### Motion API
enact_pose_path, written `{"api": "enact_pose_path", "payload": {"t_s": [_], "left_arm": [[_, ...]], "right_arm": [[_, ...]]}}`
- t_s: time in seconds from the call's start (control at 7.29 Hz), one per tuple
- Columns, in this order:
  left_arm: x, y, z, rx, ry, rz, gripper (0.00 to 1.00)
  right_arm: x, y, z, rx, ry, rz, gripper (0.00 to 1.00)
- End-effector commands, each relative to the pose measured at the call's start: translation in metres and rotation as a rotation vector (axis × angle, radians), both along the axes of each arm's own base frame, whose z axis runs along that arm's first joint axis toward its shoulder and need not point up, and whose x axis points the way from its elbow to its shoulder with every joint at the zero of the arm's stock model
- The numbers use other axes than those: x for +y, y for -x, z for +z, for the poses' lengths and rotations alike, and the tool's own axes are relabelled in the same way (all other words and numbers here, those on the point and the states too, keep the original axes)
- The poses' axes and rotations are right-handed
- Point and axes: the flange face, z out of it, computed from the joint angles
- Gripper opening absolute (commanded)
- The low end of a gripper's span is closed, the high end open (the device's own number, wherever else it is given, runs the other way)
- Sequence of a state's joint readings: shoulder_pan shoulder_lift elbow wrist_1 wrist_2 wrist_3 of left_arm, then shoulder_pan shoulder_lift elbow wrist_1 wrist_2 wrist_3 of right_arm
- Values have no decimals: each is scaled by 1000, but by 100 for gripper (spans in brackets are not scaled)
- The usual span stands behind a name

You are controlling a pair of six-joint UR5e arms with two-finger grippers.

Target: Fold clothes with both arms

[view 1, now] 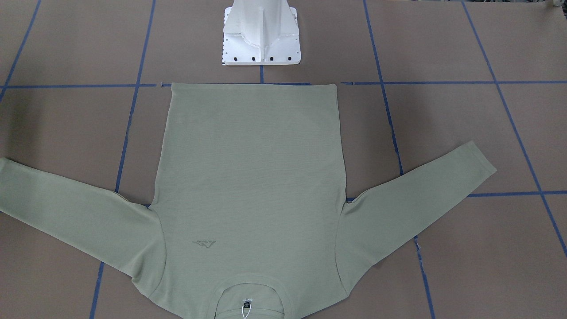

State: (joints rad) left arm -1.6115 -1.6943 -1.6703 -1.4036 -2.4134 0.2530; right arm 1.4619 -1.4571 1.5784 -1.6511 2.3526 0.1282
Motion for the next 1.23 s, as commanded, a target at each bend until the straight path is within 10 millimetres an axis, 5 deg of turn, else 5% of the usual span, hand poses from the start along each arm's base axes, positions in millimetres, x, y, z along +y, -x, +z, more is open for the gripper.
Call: {"api": "enact_pose_path", "payload": {"t_s": [0.0,0.14,0.69,1.1], "left_arm": [[6,0,1,7,-6,0,100],[8,-6,5,82,12,3,100],[0,-11,-10,160,-8,-4,100],[-12,-13,28,152,-81,1,100]], "right_arm": [[10,1,8,1,18,2,100],[12,17,13,-9,-2,-25,100],[12,77,86,-32,-78,-68,100],[-1,105,111,-29,-37,-32,99]]}}
